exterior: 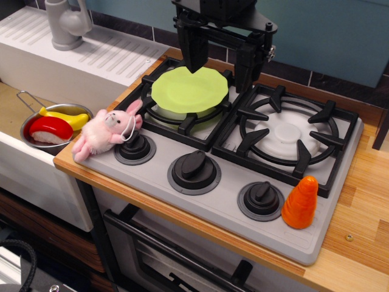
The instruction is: End effector reaching carrot
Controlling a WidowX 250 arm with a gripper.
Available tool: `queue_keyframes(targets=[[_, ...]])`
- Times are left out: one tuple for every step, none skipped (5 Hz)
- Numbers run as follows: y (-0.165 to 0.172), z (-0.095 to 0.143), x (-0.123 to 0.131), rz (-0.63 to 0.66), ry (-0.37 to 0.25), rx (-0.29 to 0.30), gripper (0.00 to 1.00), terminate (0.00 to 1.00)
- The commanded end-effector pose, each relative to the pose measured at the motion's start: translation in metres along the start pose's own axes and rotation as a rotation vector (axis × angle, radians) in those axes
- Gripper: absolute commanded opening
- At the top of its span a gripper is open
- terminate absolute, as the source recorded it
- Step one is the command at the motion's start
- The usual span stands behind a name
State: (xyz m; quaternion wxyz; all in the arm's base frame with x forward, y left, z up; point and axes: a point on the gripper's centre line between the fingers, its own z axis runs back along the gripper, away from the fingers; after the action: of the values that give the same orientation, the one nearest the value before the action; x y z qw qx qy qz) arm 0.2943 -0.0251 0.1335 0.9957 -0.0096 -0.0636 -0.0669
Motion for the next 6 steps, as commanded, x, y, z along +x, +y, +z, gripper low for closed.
queue_keyframes(targets=[[0.000, 0.000, 0.000, 0.000, 0.000, 0.000, 1.00, 0.00], [-0.027, 0.003, -0.013, 0.024, -0.016, 0.027, 1.00, 0.00], [-0.053, 0.005, -0.026, 0.038, -0.038, 0.042, 1.00, 0.00], [-0.078, 0.006, -0.036, 0.055, -0.050, 0.052, 1.00, 0.00], [-0.094, -0.002, -0.037, 0.043, -0.088, 0.058, 1.00, 0.00], [-0.107, -0.013, -0.034, 0.045, -0.122, 0.060, 1.00, 0.00]])
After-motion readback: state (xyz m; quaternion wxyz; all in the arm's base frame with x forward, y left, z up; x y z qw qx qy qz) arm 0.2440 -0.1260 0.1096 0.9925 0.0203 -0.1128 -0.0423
